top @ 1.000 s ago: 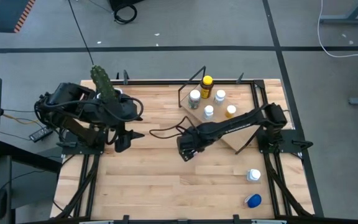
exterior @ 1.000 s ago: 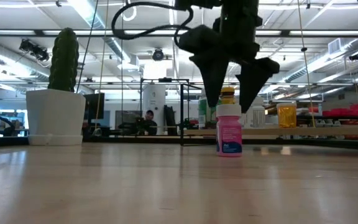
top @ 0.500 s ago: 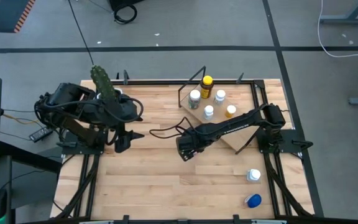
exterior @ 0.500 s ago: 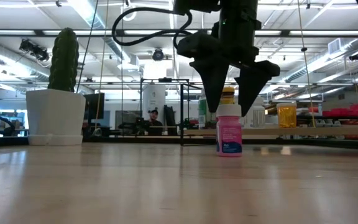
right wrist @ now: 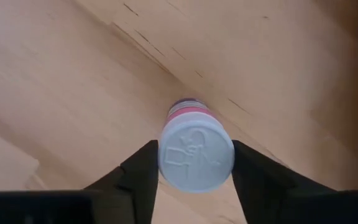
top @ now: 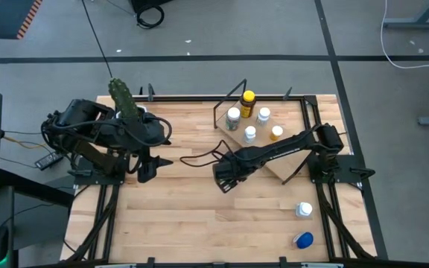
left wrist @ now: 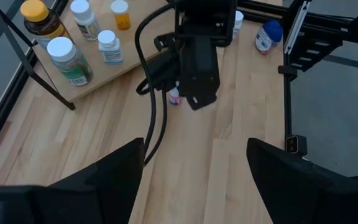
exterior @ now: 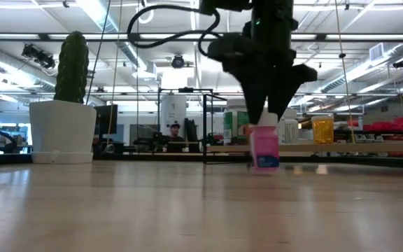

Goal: Pick and place medicine bottles onto shelf by color
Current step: Put the pink medicine bottle on the shelf

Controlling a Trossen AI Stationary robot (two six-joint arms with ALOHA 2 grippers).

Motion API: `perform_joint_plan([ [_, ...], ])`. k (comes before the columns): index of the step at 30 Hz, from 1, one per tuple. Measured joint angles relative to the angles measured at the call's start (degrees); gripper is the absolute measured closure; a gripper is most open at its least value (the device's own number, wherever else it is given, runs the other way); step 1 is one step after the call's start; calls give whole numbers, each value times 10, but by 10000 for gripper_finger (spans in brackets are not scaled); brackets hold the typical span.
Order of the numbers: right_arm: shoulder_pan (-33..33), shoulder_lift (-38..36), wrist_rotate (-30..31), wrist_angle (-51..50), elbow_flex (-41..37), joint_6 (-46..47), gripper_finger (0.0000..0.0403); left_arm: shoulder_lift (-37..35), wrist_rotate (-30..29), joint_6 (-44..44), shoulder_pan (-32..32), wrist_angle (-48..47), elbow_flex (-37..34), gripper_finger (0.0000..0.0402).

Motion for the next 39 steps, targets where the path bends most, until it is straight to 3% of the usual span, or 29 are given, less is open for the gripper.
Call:
perform_joint_plan([
  [7, -4, -84, 17, -68, 0, -45, 225, 0, 0, 4, 0, 0, 0, 113],
  [15, -36, -162, 84, -164, -4, -77, 219, 0, -4, 5, 0, 0, 0, 113],
  [20, -61, -201, 81, -88, -73, -120, 219, 0, -9, 4, 0, 0, 0, 113],
  [25, -69, -256, 77, -70, -166, -93, 219, 0, -9, -5, 0, 0, 0, 113],
  [32, -76, -344, 119, -56, -243, -51, 219, 0, -9, -2, 0, 0, 0, 113],
  [39, -90, -341, 111, -9, -270, -49, 219, 0, -9, -2, 6, 0, 0, 113],
])
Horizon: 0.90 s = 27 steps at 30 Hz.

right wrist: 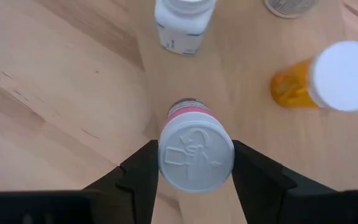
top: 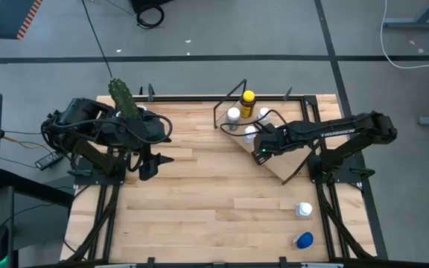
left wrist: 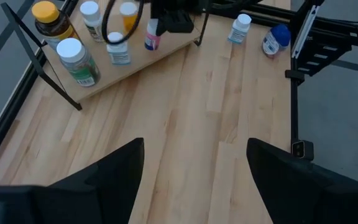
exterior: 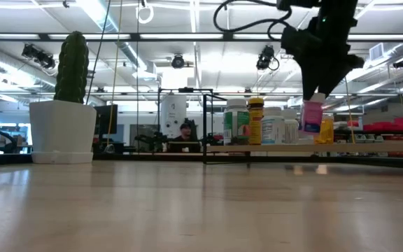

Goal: Pick and place medicine bottles onto shelf by color
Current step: Put the pink medicine bottle on the shelf

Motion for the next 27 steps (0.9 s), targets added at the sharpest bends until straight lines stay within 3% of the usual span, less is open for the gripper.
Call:
perform_joint_plan([
  [7, -25, 42, -15, -4, 3, -35, 219, 0, 0, 0, 0, 0, 0, 113],
  [27, -71, 39, -39, -13, 4, -64, 206, 0, 0, -14, 0, 0, 0, 113],
])
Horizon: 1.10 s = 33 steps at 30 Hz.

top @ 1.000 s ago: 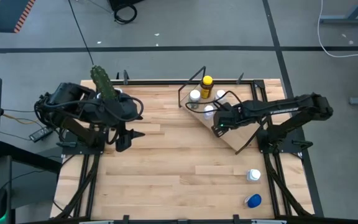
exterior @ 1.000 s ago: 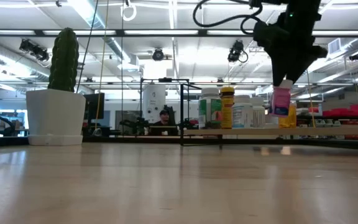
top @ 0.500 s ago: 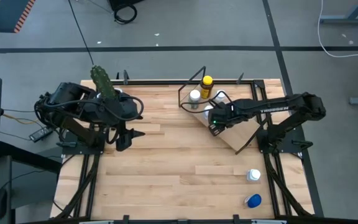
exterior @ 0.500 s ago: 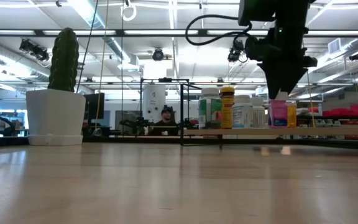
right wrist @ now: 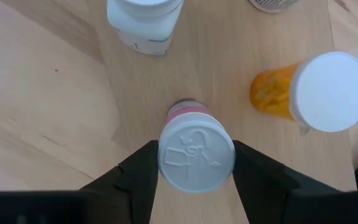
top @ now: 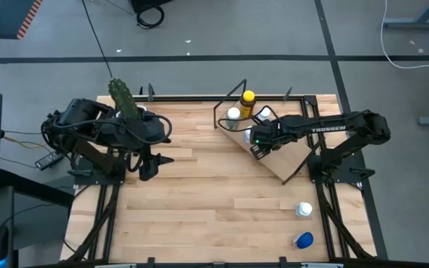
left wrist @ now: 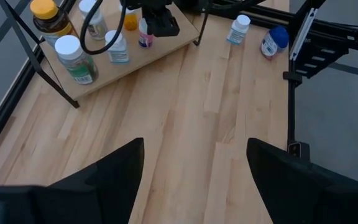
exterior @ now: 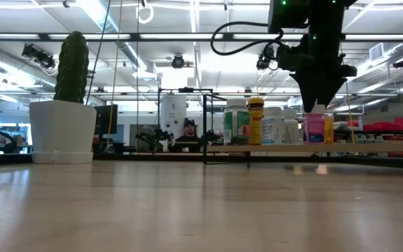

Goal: Pick and place medicine bottles onto shelf by color
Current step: Put the pink medicine bottle on the shelf, then put the light blue medicine bottle on the shelf

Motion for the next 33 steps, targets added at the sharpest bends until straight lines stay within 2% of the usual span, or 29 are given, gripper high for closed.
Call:
perform_joint_plan([
  [11, 0, 0, -11, -4, -1, 16, 171, 0, 0, 4, 0, 0, 0, 113],
  [22, 0, -27, -6, -6, -1, 17, 170, 0, 0, 3, 0, 0, 0, 113],
  [33, 2, -78, -33, -24, 0, 50, 170, 0, 0, 4, 0, 0, 0, 113],
])
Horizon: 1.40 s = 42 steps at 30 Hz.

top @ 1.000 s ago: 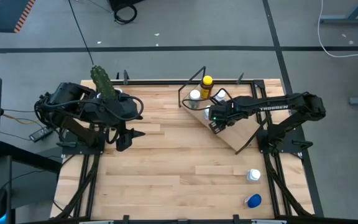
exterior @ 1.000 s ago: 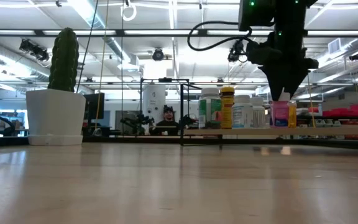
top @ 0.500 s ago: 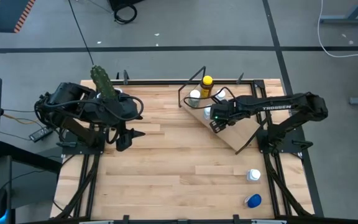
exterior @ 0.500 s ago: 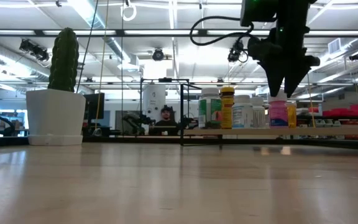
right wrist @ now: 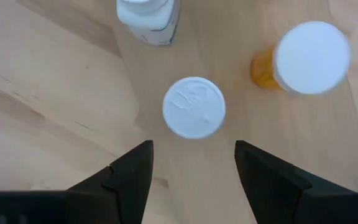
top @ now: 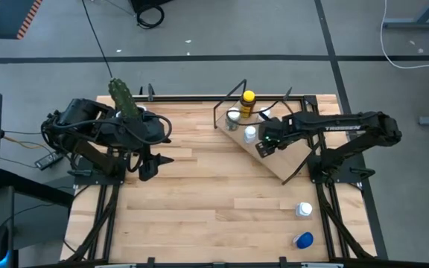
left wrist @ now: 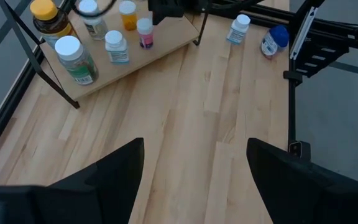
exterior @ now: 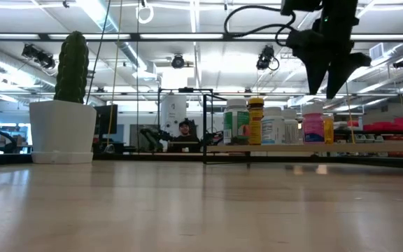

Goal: Pick and place medicine bottles onto shelf by color
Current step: Put the light blue medicine bottle on the shelf

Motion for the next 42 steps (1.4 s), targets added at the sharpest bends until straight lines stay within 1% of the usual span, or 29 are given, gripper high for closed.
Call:
perform_joint_plan([
  [6, 19, -32, -5, -7, 0, 48, 169, 1, -10, 7, 0, 0, 0, 113],
  [11, 60, -29, -31, 0, 0, 70, 169, 2, -11, 15, 0, 0, 0, 113],
  [16, 105, -29, -37, 3, 4, 104, 169, 2, -11, 25, 0, 0, 0, 113],
  [24, 162, -28, -22, -2, 72, 139, 169, 2, -11, 26, 0, 0, 0, 113],
  [28, 203, -24, -47, 1, 94, 180, 169, 2, -11, 26, 0, 0, 0, 113],
  [33, 270, -21, -95, -9, 96, 266, 169, 2, -11, 26, 0, 0, 0, 113],
  [37, 329, -21, -97, -28, 96, 310, 169, 2, -11, 29, 0, 0, 0, 113],
  [42, 388, -15, -99, -41, 96, 331, 169, 2, -11, 40, 0, 0, 0, 113],
])
